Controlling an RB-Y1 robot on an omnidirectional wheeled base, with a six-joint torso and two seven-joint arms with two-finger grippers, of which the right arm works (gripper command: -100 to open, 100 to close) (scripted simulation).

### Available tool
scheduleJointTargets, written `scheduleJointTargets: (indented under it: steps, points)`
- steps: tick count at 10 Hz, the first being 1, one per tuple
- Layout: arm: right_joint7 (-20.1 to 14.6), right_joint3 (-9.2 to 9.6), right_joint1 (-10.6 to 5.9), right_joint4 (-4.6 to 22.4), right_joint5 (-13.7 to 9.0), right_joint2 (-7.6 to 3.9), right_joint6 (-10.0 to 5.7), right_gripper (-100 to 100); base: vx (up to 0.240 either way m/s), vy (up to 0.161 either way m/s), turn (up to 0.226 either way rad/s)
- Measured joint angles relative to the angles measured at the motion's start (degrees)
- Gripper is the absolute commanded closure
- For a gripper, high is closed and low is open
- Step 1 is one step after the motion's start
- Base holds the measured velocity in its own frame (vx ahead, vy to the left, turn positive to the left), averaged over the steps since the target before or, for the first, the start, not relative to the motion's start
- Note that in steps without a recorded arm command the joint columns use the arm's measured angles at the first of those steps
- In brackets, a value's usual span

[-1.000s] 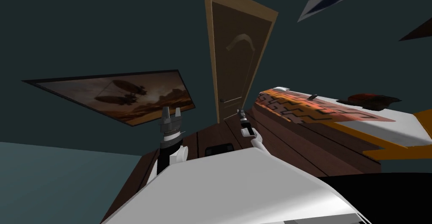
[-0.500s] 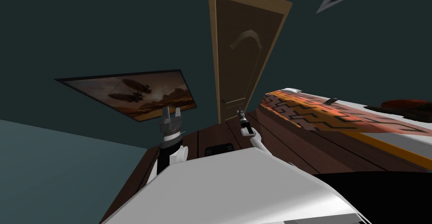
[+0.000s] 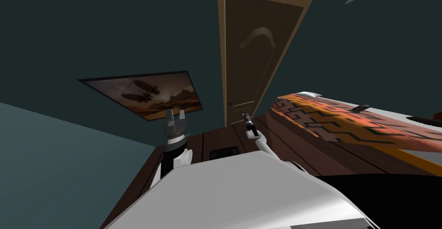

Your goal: Pull the door open

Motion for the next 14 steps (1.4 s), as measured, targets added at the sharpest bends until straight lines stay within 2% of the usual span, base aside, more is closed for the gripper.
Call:
scheduleJointTargets:
  steps: [2, 7, 9, 11, 14]
  points:
    - [0.01, -0.26, -1.62, 3.19, -0.27, -0.3, -0.51, -100, 0.02, -0.058, 0.092]
    - [-0.05, -1.02, -5.5, 11.72, -1.12, -1.27, -1.21, -100, 0.031, -0.081, 0.206]
    - [-0.11, -1.19, -6.23, 13.49, -1.36, -1.52, -1.06, -100, 0.008, -0.043, 0.061]
    - [-0.16, -1.46, -7.88, 16.85, -1.63, -1.94, -1.59, -100, 0.009, -0.06, 0.194]
    - [-0.2, -1.73, -9.38, 20.12, -1.95, -2.26, -1.9, -100, 0.015, -0.044, 0.094]
